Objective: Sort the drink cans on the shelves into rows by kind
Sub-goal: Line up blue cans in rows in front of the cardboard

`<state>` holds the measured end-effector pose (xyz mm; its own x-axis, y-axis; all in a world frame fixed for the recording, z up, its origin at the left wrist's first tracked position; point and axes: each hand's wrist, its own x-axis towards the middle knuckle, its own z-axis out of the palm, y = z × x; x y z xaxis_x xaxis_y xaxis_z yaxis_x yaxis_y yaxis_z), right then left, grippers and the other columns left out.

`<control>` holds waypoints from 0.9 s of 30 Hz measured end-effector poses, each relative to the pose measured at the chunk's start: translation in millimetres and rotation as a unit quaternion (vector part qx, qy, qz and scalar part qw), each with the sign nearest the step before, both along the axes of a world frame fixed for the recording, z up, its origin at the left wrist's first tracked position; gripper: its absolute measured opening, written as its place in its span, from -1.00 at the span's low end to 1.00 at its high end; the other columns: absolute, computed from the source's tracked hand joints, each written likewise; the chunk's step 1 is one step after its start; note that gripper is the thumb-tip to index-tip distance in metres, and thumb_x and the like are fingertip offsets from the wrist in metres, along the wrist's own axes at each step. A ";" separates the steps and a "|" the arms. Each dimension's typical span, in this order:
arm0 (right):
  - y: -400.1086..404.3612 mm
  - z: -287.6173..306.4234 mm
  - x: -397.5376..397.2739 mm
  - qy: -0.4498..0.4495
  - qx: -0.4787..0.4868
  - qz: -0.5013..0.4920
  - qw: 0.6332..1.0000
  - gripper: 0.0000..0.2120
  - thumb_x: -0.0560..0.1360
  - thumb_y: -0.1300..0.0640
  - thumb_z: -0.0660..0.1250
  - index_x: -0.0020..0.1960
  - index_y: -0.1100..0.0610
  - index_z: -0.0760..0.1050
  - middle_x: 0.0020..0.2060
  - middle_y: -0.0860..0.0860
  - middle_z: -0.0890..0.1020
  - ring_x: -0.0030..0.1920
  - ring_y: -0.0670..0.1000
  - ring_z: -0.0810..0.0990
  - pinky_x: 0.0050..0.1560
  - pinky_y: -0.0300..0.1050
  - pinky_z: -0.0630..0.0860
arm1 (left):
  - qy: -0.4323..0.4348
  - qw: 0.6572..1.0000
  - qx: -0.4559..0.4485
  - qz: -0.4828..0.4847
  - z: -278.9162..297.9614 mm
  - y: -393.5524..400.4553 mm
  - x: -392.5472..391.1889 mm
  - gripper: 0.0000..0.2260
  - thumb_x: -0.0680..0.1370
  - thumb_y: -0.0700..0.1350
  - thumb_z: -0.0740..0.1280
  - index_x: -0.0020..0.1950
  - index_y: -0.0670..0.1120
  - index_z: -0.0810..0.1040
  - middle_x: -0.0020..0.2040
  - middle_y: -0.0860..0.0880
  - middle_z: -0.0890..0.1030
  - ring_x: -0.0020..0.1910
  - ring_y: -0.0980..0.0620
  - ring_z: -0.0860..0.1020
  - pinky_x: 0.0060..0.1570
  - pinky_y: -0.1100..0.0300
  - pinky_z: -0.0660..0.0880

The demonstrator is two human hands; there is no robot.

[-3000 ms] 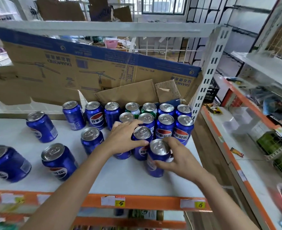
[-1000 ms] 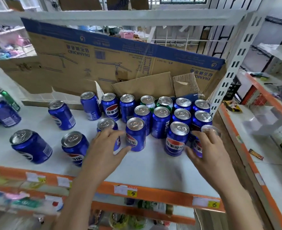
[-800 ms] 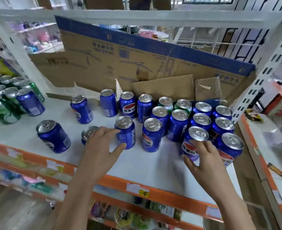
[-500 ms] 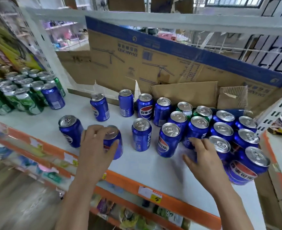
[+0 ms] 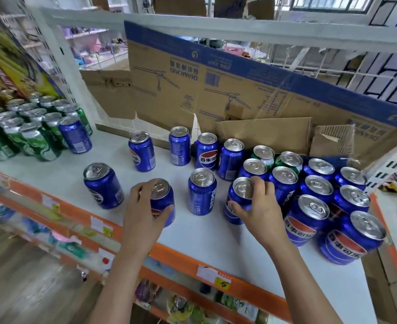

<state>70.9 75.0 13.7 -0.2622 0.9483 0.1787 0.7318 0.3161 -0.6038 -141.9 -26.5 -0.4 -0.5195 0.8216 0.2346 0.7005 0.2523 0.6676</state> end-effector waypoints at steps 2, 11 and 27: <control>-2.4 3.0 6.4 -0.003 -0.014 0.001 1.000 -0.35 0.38 -0.03 0.46 0.35 0.11 0.24 0.23 0.08 0.32 0.13 0.12 0.48 -0.01 -0.12 0.44 | -0.021 1.000 0.000 -0.005 5.2 -2.1 -1.9 -0.47 0.38 -0.13 0.50 0.30 0.01 0.40 0.20 0.04 0.39 0.17 0.01 0.44 0.02 0.22 0.36; -41.5 3.1 48.2 0.026 -0.022 -0.010 0.999 -0.40 0.31 0.10 0.51 0.27 0.06 0.33 0.04 -0.06 0.31 -0.01 0.06 0.48 -0.12 -0.20 0.36 | -0.011 0.990 -0.025 -0.141 14.0 0.4 41.2 -0.47 0.27 -0.04 0.56 0.16 0.14 0.43 0.11 0.23 0.41 0.03 0.26 0.45 -0.11 0.48 0.37; -67.5 25.9 180.9 -0.067 -0.067 -0.010 0.995 -0.30 0.29 -0.09 0.49 0.36 -0.09 0.29 0.21 -0.18 0.33 0.17 -0.06 0.47 0.08 -0.06 0.51 | 0.084 0.942 -0.050 -0.321 21.7 41.4 175.2 -0.50 0.36 0.17 0.46 0.17 0.11 0.30 0.12 0.10 0.33 0.08 0.04 0.48 -0.02 0.12 0.48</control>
